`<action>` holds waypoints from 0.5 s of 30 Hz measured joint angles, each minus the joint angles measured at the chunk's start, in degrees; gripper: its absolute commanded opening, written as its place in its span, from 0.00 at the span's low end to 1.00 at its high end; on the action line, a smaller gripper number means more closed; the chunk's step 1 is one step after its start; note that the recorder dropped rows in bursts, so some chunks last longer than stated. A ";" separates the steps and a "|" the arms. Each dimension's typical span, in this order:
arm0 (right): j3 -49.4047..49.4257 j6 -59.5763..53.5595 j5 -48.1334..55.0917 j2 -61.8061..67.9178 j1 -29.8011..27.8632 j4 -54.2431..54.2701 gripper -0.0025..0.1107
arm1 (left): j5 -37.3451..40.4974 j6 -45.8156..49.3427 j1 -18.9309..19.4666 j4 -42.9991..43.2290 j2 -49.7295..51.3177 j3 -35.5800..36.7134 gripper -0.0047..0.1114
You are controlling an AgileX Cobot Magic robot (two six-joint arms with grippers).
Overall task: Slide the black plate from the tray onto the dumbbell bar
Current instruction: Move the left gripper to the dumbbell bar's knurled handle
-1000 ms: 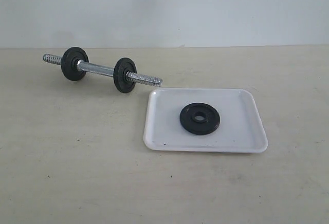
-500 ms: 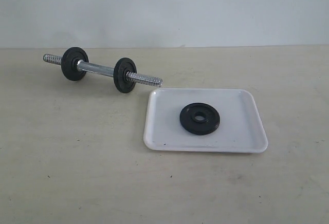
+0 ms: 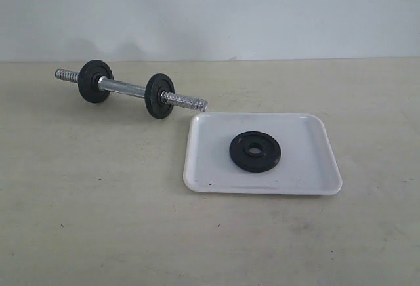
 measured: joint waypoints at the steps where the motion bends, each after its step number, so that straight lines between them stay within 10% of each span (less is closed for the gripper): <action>1: 0.00 -4.25 0.60 0.00 0.00 4.03 0.02 | -0.12 -0.12 0.00 0.00 0.00 -0.05 0.08; 10: 0.00 -21.51 7.38 0.00 0.02 20.29 0.02 | -18.22 1.66 0.00 -6.40 1.87 -2.90 0.08; 15: 0.00 -23.42 11.18 0.00 0.02 22.27 0.02 | -4.85 -4.99 -0.10 27.29 14.09 -18.50 0.08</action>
